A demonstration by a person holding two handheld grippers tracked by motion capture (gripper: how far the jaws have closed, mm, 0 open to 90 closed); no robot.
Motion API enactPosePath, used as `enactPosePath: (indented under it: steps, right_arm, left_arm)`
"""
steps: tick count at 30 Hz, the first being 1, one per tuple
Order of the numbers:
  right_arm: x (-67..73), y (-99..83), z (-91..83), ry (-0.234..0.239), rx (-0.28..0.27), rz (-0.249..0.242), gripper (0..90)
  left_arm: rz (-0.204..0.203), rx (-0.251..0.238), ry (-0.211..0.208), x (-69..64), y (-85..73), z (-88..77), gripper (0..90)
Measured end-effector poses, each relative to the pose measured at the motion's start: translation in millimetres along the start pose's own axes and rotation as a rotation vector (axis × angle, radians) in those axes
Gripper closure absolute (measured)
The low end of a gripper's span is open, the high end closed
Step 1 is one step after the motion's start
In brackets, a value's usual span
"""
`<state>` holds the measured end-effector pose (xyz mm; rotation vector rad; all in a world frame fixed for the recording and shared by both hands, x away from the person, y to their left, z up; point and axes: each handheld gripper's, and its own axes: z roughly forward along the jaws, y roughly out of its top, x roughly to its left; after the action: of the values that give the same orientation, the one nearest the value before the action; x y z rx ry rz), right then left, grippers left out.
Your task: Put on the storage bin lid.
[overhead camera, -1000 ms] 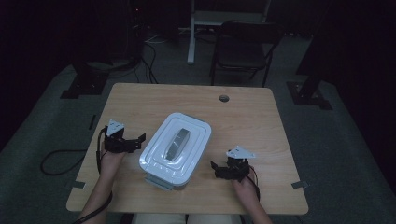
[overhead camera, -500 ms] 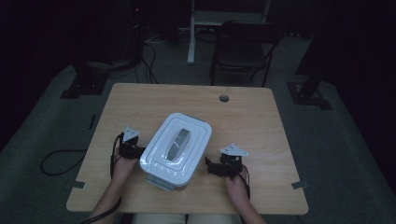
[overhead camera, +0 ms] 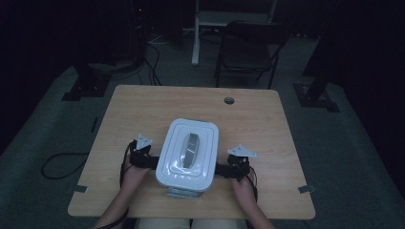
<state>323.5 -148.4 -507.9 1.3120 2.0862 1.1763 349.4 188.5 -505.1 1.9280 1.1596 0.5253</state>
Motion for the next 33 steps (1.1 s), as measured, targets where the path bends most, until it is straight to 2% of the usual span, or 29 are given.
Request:
enactPosePath:
  steps: [1, 5, 13, 19, 23, 27, 29, 33]
  right_arm:
    - [-2.7, 0.1, -0.6, -0.004, 0.002, 0.0, 13.4]
    - [-9.2, 0.2, -2.5, -0.014, -0.001, 0.003, 13.4]
    - [-28.8, -0.4, -5.1, 0.01, 0.015, -0.003, 13.3]
    - [-39.7, 0.9, -5.6, 0.003, 0.013, -0.002, 13.4]
    - [-44.4, 0.7, -5.1, -0.001, 0.016, 0.006, 13.4]
    - [-50.7, 0.8, -5.6, 0.011, 0.018, 0.014, 12.8]
    - [-53.6, 0.6, -6.6, 0.018, 0.011, 0.029, 12.6]
    - [-54.9, 1.2, -8.4, -0.002, 0.009, 0.02, 12.6]
  left_arm:
    - [0.011, 0.004, 0.001, -3.1, 0.6, -0.1, 0.5]
    - [0.011, 0.01, -0.002, -10.4, 2.0, 1.5, 0.5]
    - [0.004, 0.027, -0.026, -20.6, 6.5, 7.7, 0.5]
    - [0.024, 0.043, -0.064, -29.5, 8.8, 8.9, 0.6]
    - [0.021, 0.044, -0.084, -32.1, 8.8, 10.5, 0.5]
    - [0.035, 0.022, -0.096, -33.3, 8.3, 13.2, 0.5]
    - [0.06, -0.004, -0.102, -32.8, 7.7, 14.8, 0.6]
    - [0.077, -0.009, -0.126, -28.7, 8.5, 15.8, 0.6]
